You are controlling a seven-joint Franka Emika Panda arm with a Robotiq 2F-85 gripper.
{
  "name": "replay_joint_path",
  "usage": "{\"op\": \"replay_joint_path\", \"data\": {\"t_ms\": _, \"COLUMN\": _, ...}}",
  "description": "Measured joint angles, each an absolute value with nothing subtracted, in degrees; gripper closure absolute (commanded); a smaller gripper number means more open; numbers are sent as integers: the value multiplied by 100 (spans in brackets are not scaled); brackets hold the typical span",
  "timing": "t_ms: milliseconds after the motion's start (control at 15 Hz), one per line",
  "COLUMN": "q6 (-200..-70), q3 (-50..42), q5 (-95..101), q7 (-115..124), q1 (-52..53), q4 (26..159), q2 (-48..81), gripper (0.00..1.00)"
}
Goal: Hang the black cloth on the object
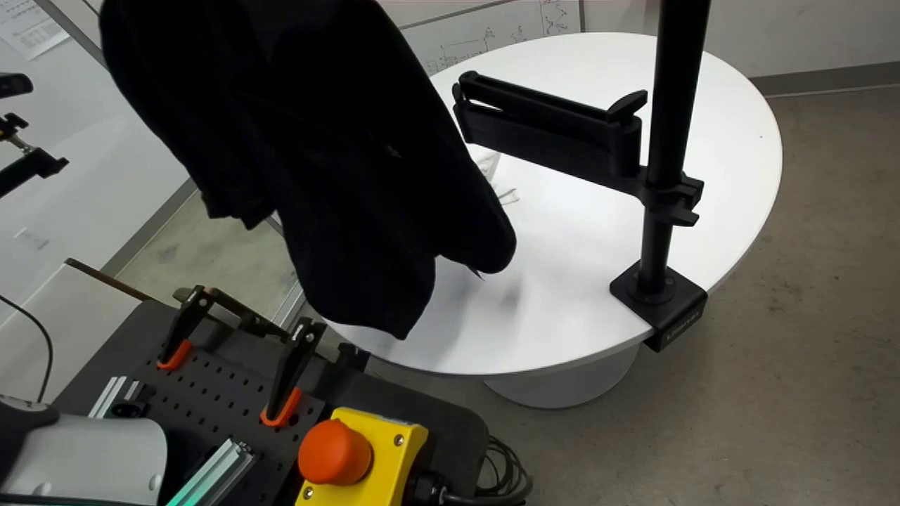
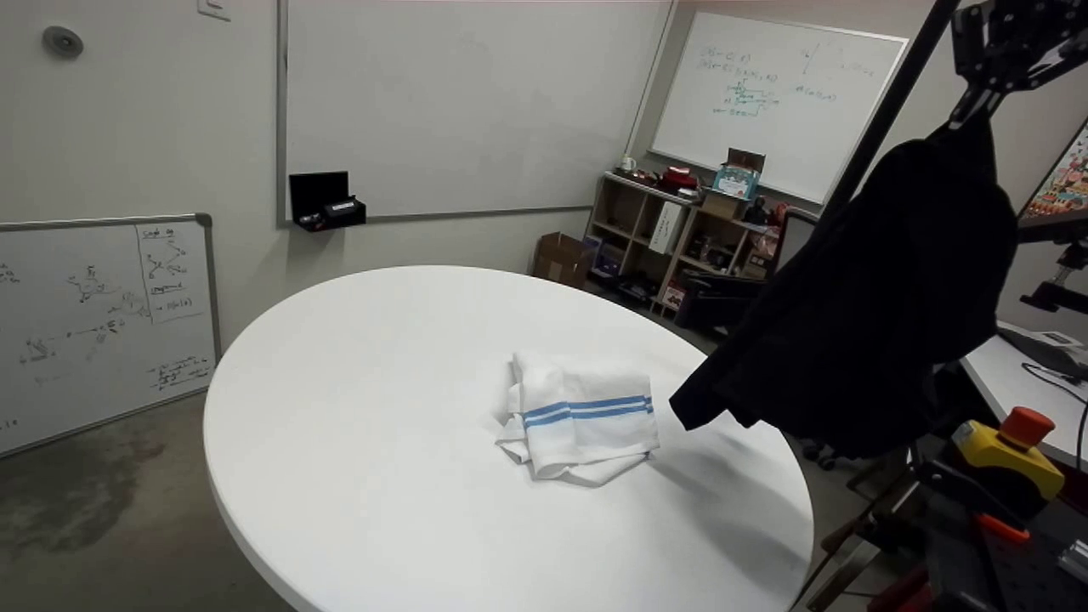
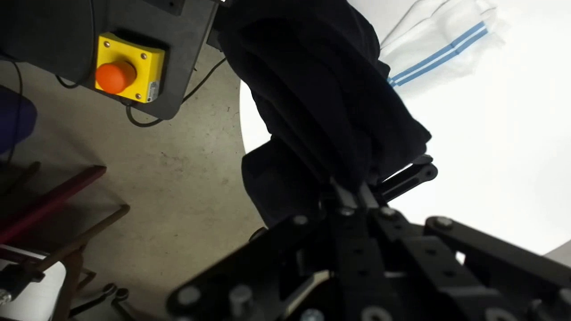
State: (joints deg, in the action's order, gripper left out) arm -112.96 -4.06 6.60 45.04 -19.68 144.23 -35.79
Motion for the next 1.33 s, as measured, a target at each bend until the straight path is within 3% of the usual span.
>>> {"op": "replay_joint_path", "data": {"t_ms": 1333, "q6": -11099, "q3": -740, "q5": 783, "q7": 5631, "q1": -1934, "q4": 11789, "q2": -568, "gripper": 99}}
